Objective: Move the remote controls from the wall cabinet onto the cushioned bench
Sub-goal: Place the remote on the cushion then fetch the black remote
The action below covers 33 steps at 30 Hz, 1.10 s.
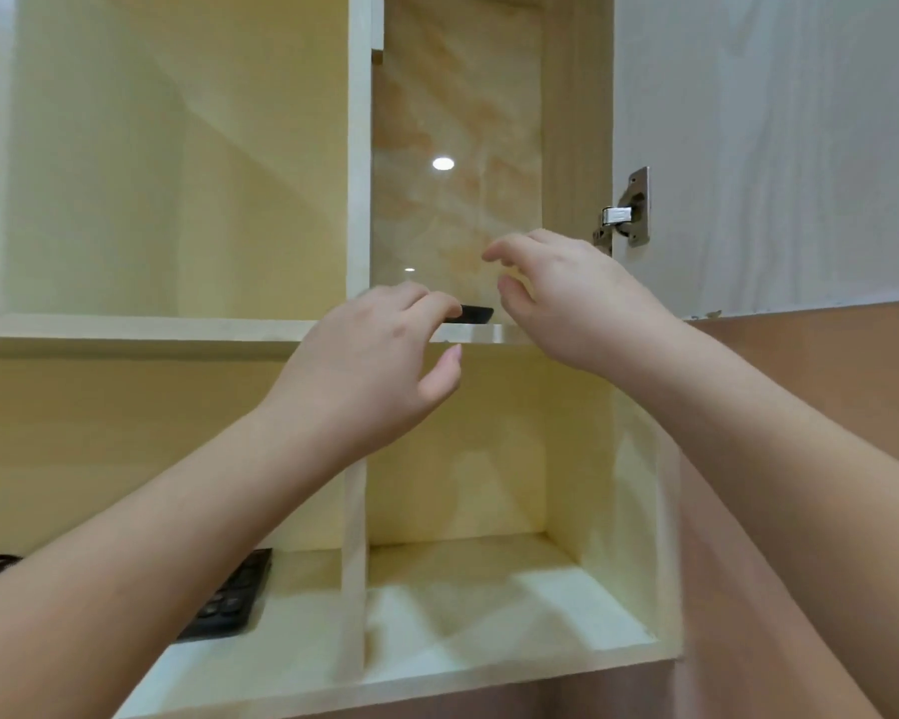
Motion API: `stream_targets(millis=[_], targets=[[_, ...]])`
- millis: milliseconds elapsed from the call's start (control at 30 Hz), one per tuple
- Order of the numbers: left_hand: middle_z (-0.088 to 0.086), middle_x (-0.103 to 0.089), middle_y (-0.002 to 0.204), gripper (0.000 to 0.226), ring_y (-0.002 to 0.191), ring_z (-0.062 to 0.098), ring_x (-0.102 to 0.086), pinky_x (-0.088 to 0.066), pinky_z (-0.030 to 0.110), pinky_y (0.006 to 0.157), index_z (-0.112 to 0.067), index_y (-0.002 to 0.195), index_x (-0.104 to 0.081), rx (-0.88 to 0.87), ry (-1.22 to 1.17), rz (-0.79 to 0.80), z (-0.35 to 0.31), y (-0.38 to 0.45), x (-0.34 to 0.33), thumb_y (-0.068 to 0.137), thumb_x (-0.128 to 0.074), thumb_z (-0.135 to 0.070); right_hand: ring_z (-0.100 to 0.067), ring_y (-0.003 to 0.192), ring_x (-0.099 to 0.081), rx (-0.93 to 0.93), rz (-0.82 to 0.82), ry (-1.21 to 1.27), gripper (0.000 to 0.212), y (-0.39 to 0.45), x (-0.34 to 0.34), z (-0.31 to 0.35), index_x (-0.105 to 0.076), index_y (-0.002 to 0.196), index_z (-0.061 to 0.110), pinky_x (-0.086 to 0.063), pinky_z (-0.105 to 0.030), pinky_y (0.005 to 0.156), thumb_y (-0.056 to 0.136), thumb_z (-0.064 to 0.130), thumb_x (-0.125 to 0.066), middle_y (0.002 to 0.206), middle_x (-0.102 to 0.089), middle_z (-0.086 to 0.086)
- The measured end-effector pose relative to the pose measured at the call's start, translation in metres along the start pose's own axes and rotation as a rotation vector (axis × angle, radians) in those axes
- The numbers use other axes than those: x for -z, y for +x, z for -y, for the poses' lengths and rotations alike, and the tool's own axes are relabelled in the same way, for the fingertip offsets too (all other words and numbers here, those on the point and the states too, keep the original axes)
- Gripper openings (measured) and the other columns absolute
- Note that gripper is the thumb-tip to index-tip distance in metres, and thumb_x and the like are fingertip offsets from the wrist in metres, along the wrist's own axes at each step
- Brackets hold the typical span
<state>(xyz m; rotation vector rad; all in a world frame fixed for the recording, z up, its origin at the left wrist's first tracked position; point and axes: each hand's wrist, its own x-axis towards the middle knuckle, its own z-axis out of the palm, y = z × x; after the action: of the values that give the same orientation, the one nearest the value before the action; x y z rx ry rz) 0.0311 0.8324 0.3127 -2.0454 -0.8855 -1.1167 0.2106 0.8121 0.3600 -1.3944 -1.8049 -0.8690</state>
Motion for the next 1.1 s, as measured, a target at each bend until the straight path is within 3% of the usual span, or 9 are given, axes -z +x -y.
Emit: stream_targets(millis=[100, 233, 367, 567, 800, 900, 1000, 1100], targets=[[-0.004, -0.062, 0.114, 0.038, 0.103, 0.018, -0.055, -0.044, 0.035, 0.086, -0.023, 0.126, -0.055, 0.003, 0.035, -0.021, 0.003, 0.005, 0.002, 0.093, -0.048, -0.041, -0.02, 0.118, -0.05, -0.045, 0.086, 0.014, 0.035, 0.025, -0.005, -0.007, -0.049, 0.131, 0.025, -0.045, -0.04, 0.094, 0.097, 0.027, -0.038, 0.128, -0.055, 0.0], [-0.007, -0.06, 0.118, 0.038, 0.106, 0.015, -0.054, -0.045, 0.035, 0.089, -0.026, 0.127, -0.052, 0.05, -0.005, 0.012, 0.007, 0.009, 0.005, 0.092, -0.047, -0.042, -0.021, 0.097, -0.061, -0.142, 0.218, 0.139, 0.038, 0.046, -0.019, -0.009, -0.05, 0.131, 0.027, -0.051, -0.039, 0.087, 0.095, 0.039, -0.043, 0.121, -0.061, -0.001], [-0.008, -0.06, 0.114, 0.037, 0.106, 0.013, -0.053, -0.046, 0.035, 0.09, -0.03, 0.126, -0.051, 0.081, -0.05, 0.034, 0.01, 0.009, 0.008, 0.092, -0.049, -0.043, -0.02, 0.094, -0.057, -0.171, 0.328, 0.151, 0.052, 0.058, -0.03, -0.003, -0.051, 0.131, 0.022, -0.045, -0.032, 0.072, 0.091, 0.055, -0.043, 0.122, -0.059, 0.001], [-0.01, -0.059, 0.113, 0.034, 0.102, 0.011, -0.053, -0.047, 0.033, 0.086, -0.031, 0.124, -0.053, 0.137, -0.068, 0.048, 0.009, 0.01, 0.008, 0.092, -0.048, -0.043, -0.021, 0.084, -0.06, -0.225, 0.438, 0.126, 0.066, 0.067, -0.039, 0.01, -0.054, 0.122, 0.016, -0.042, -0.031, 0.06, 0.084, 0.069, -0.041, 0.104, -0.062, -0.003], [-0.009, -0.059, 0.117, 0.038, 0.106, 0.01, -0.054, -0.045, 0.029, 0.087, -0.027, 0.127, -0.052, 0.171, -0.089, 0.045, 0.008, 0.01, 0.012, 0.092, -0.05, -0.041, -0.032, 0.104, -0.06, -0.251, 0.406, 0.213, 0.04, 0.065, -0.038, 0.006, -0.063, 0.111, 0.008, -0.042, -0.034, 0.073, 0.089, 0.04, -0.057, 0.113, -0.064, -0.013], [-0.008, -0.059, 0.117, 0.038, 0.107, 0.011, -0.055, -0.047, 0.032, 0.089, -0.026, 0.126, -0.052, 0.181, -0.103, 0.042, 0.006, 0.007, 0.013, 0.092, -0.05, -0.041, -0.031, 0.104, -0.061, -0.276, 0.393, 0.257, 0.039, 0.062, -0.034, 0.005, -0.062, 0.113, 0.007, -0.046, -0.033, 0.074, 0.087, 0.037, -0.06, 0.114, -0.064, -0.013], [-0.007, -0.058, 0.116, 0.037, 0.105, 0.012, -0.056, -0.048, 0.034, 0.089, -0.024, 0.125, -0.054, 0.196, -0.102, 0.022, 0.004, 0.004, 0.014, 0.091, -0.051, -0.039, -0.028, 0.106, -0.062, -0.311, 0.347, 0.271, 0.044, 0.054, -0.024, 0.004, -0.06, 0.119, 0.008, -0.052, -0.036, 0.085, 0.086, 0.035, -0.061, 0.118, -0.063, -0.011], [-0.007, -0.055, 0.104, 0.036, 0.094, 0.012, -0.052, -0.044, 0.028, 0.082, -0.024, 0.124, -0.054, 0.237, -0.113, 0.001, 0.001, -0.001, 0.015, 0.091, -0.052, -0.037, -0.025, 0.092, -0.062, -0.297, 0.293, 0.258, 0.051, 0.041, -0.014, 0.0, -0.052, 0.131, 0.015, -0.05, -0.03, 0.065, 0.086, 0.037, -0.06, 0.121, -0.059, -0.008]])
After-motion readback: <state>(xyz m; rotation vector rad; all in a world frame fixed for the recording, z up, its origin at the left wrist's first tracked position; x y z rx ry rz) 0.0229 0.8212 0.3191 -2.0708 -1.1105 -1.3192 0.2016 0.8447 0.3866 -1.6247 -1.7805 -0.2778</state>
